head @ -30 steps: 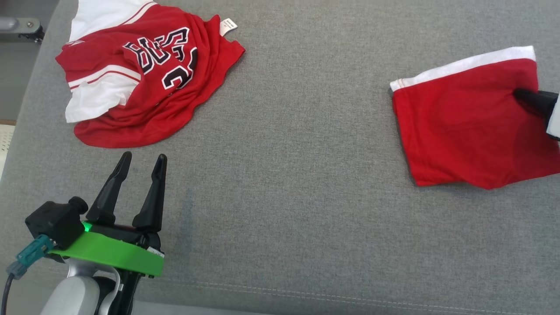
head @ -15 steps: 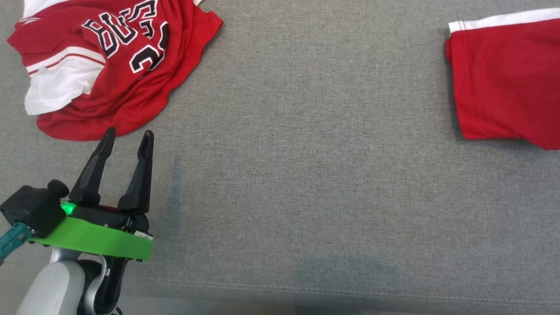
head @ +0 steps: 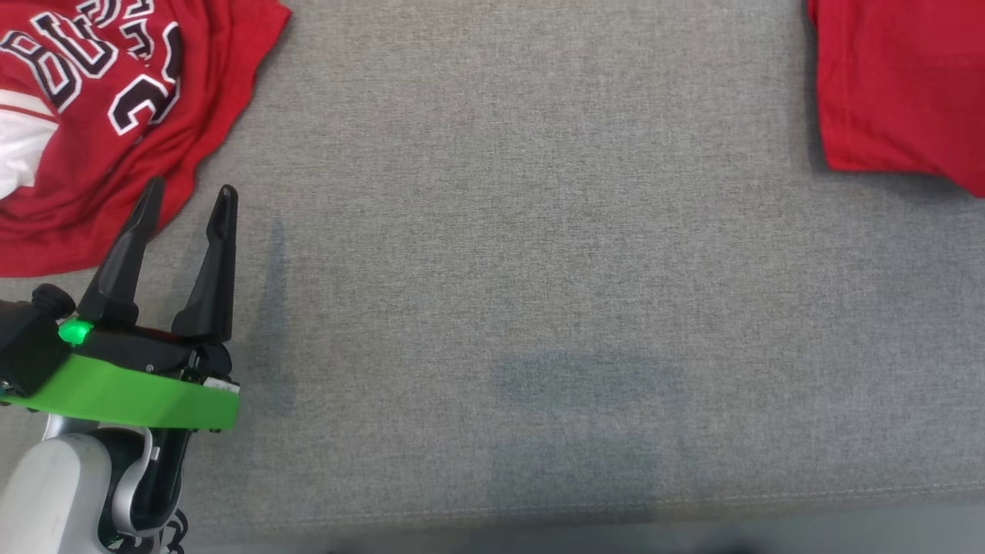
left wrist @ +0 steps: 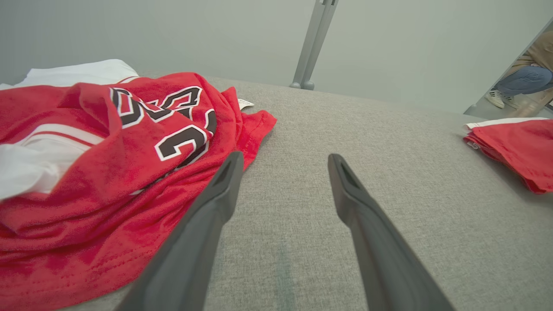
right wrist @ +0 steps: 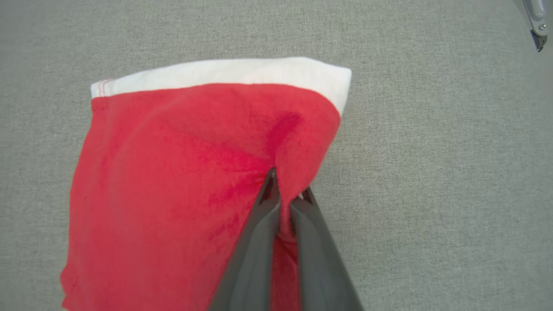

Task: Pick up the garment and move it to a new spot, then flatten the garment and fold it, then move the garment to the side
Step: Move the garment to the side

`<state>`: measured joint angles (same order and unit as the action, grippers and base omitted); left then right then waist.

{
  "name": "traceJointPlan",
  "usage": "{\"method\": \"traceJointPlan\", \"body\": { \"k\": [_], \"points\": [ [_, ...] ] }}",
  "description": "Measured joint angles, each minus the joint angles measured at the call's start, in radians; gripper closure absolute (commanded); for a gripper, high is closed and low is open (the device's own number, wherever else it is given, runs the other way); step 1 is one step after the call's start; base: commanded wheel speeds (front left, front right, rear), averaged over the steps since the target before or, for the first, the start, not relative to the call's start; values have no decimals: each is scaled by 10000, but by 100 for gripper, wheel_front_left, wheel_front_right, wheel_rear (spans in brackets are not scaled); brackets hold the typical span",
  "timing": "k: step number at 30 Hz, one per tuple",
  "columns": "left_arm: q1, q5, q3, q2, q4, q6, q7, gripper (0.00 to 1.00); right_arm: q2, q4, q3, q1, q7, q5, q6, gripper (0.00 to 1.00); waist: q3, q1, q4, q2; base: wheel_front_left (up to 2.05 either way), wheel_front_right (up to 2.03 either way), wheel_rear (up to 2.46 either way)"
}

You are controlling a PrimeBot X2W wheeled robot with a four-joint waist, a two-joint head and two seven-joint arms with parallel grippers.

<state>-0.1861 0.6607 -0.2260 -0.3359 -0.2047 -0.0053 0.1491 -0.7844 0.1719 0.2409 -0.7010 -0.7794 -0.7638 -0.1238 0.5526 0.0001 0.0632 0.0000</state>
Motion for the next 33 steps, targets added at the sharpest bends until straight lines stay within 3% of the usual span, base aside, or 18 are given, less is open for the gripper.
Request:
{"method": "traceJointPlan", "body": {
  "k": [19, 33],
  "points": [
    [-908, -268, 236, -527, -957, 190, -485, 0, -2, 706, -479, -609, 1292, 805, 0, 100, 1597, 0, -1342, 0, 0, 0, 0],
    [-992, -408, 138, -554, -963, 251, -740, 0, -644, 1624, -441, -1205, 2280, 2071, -2, 100, 1880, 0, -1141, 0, 0, 0, 0]
  ]
}}
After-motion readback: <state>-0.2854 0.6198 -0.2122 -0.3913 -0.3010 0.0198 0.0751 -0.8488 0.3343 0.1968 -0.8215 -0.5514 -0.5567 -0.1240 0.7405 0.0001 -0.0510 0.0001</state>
